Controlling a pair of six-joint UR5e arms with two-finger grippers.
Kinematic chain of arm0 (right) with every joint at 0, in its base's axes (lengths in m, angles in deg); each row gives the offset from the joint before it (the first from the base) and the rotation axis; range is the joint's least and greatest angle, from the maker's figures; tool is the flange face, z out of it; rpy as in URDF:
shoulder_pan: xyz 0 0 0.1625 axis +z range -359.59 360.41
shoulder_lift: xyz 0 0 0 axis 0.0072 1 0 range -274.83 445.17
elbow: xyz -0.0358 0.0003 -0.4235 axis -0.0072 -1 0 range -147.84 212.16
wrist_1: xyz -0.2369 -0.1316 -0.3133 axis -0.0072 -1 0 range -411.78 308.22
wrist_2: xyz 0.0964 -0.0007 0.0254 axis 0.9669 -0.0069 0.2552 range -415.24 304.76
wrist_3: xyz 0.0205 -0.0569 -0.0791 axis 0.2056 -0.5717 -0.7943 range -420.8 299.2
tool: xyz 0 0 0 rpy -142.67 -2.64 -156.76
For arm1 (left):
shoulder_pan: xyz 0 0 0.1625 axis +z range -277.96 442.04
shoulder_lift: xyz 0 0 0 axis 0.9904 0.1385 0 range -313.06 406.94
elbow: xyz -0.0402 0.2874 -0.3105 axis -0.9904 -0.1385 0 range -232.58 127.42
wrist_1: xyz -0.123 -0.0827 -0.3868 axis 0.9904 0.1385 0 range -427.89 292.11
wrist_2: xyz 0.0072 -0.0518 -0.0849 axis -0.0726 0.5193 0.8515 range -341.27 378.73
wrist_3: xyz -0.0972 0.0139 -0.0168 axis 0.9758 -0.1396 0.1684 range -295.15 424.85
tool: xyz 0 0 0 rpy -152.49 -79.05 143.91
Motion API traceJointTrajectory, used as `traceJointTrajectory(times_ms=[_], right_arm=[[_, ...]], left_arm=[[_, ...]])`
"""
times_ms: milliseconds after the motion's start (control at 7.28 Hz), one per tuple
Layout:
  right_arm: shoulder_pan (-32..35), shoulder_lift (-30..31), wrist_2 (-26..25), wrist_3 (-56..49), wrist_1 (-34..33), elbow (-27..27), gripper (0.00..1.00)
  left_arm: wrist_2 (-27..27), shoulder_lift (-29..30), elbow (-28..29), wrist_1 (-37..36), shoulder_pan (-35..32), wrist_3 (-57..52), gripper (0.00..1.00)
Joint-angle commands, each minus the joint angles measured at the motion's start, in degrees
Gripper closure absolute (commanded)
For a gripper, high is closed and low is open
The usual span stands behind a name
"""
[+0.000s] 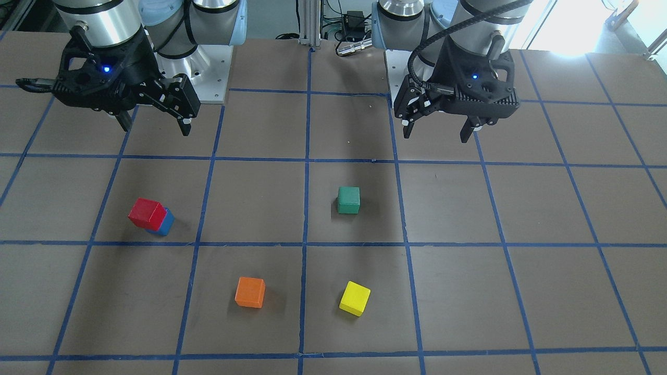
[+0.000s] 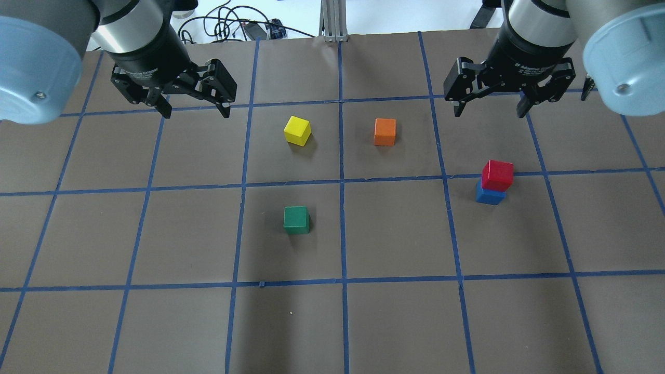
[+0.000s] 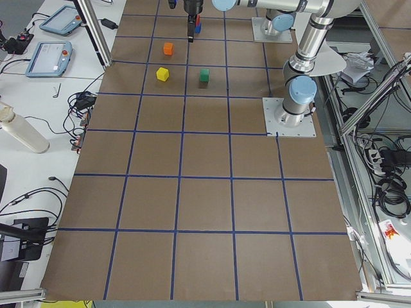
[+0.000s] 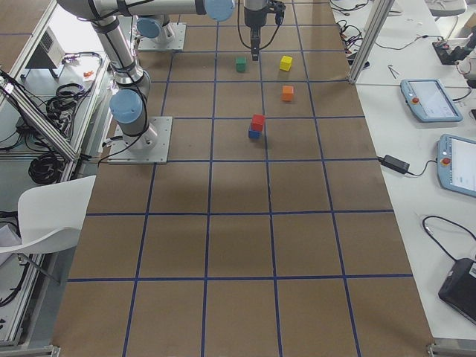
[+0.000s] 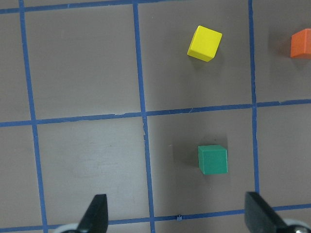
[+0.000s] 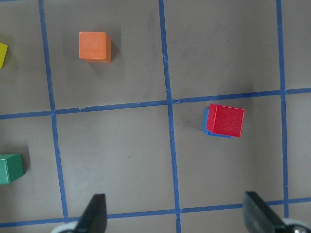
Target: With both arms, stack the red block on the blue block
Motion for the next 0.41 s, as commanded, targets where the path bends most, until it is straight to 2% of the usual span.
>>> traceJointTrajectory(times_ms=[0, 275], right_arm=[[0.0, 0.0, 1.0, 0.2, 2.4, -1.0, 0.00], [0.0, -0.2, 0.4, 0.2, 2.5, -0.7, 0.00]], left_arm=[[-0.2, -0.1, 0.1, 0.0, -0.2, -0.3, 0.00], [0.2, -0.1, -0.2, -0.1, -0.2, -0.4, 0.00]])
